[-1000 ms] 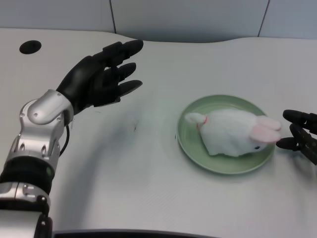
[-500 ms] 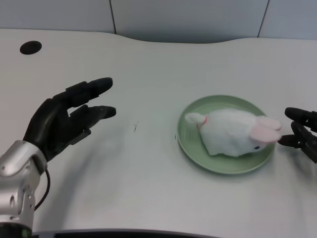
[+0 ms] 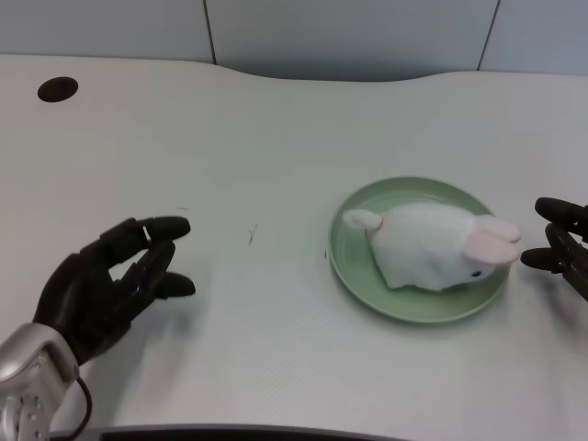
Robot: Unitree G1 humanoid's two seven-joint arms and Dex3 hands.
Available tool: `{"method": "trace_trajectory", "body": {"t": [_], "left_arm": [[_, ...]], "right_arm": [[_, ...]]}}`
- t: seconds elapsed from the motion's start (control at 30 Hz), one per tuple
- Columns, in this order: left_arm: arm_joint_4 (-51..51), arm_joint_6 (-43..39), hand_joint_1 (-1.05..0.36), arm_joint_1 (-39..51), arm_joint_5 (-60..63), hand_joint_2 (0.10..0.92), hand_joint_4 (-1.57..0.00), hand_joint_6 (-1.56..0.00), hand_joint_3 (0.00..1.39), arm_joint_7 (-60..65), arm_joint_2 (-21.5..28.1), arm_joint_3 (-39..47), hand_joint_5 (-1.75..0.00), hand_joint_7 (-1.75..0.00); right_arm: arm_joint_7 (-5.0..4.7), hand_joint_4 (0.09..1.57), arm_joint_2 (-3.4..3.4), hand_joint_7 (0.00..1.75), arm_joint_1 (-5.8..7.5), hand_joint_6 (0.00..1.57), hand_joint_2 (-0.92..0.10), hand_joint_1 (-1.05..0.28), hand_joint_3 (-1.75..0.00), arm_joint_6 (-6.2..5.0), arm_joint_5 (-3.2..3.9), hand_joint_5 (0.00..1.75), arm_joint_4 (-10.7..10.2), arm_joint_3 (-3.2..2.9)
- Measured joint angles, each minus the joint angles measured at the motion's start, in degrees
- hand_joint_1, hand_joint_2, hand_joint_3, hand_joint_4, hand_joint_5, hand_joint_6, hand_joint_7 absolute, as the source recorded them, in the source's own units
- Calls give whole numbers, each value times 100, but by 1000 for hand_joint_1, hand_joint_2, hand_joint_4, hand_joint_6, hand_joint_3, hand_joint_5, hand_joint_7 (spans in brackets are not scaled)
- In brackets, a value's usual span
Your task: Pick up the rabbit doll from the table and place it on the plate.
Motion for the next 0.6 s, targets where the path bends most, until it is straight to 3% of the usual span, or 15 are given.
{"method": "trace_trajectory", "body": {"t": [0.2, 0.6], "left_arm": [[140, 670, -458, 132, -128, 921, -365, -329, 541, -109, 85, -38, -1746, -1369], [541, 448, -466, -18, 23, 921, -422, -347, 563, -421, 258, -213, -1746, -1433]], "right_arm": [[63, 841, -1, 12, 3, 1016, -921, -413, -253, -4, 5, 728, 0, -7], [132, 840, -4, 11, 3, 1018, -921, -400, -254, 48, 18, 725, 0, -24]]}}
